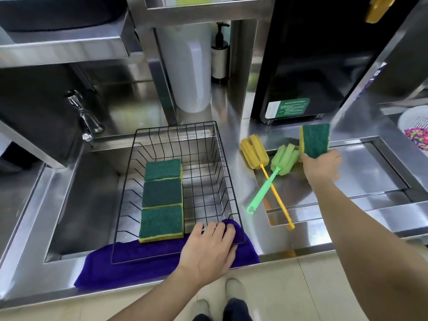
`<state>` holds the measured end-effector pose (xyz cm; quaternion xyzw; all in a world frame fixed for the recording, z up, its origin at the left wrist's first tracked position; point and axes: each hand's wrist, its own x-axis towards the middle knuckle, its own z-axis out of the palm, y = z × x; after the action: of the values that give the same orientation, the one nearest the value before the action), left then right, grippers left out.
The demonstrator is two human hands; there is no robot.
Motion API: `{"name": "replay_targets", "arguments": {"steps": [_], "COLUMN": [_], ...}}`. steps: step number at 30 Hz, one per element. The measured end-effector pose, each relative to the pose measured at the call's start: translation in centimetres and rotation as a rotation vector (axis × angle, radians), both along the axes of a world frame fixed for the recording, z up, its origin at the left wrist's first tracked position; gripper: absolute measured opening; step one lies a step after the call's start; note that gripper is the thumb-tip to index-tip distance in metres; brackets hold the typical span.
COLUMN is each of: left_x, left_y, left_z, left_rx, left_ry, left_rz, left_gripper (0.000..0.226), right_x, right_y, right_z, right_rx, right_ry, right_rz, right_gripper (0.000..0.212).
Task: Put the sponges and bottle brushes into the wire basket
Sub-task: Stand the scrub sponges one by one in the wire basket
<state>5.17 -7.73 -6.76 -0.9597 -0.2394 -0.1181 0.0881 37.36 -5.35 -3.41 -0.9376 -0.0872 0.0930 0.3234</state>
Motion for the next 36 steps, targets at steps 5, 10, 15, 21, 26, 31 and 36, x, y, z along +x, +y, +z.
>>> {"name": "replay_targets", "arguments": {"steps": [5, 10, 15, 21, 26, 31, 36], "left_x": [0.0, -1.0, -3.5, -6.6, -7.5, -7.6, -7.6], "left_y": [0.0, 0.5, 1.4, 2.2, 1.9, 1.8, 1.7], "left_z": [0.0, 0.1, 0.1, 0.3, 0.0, -0.1, 0.0], "left_rx": [0.010, 0.022, 0.017, 0.058, 0.066, 0.043, 0.020], "left_ry": [-0.003, -0.030, -0.027, -0.078, -0.124, -0.147, -0.126], "left_rz": [-0.012, 0.007, 0.085, 0.185, 0.225, 0.243, 0.259], "left_gripper": [0.038, 0.039, 0.038, 0.030, 0.028, 0.028, 0.029], "right_x": [-1.1, -4.0, -8.7, -14.8, -18.6, -20.6, -21.7], "right_y": [0.6, 3.2, 6.4, 10.5, 13.2, 15.7, 17.9], "right_z": [2.2, 5.1, 6.2, 5.3, 4.1, 2.6, 1.3], "right_rx": [0.307, 0.501, 0.476, 0.353, 0.185, 0.076, -0.041], "right_ry": [-0.103, -0.107, -0.105, -0.055, -0.019, -0.010, -0.004], "right_rz": [0.012, 0.250, 0.491, 0.763, 0.952, 1.057, 1.154], "right_gripper": [0.062, 0.065, 0.066, 0.068, 0.065, 0.063, 0.063]}}
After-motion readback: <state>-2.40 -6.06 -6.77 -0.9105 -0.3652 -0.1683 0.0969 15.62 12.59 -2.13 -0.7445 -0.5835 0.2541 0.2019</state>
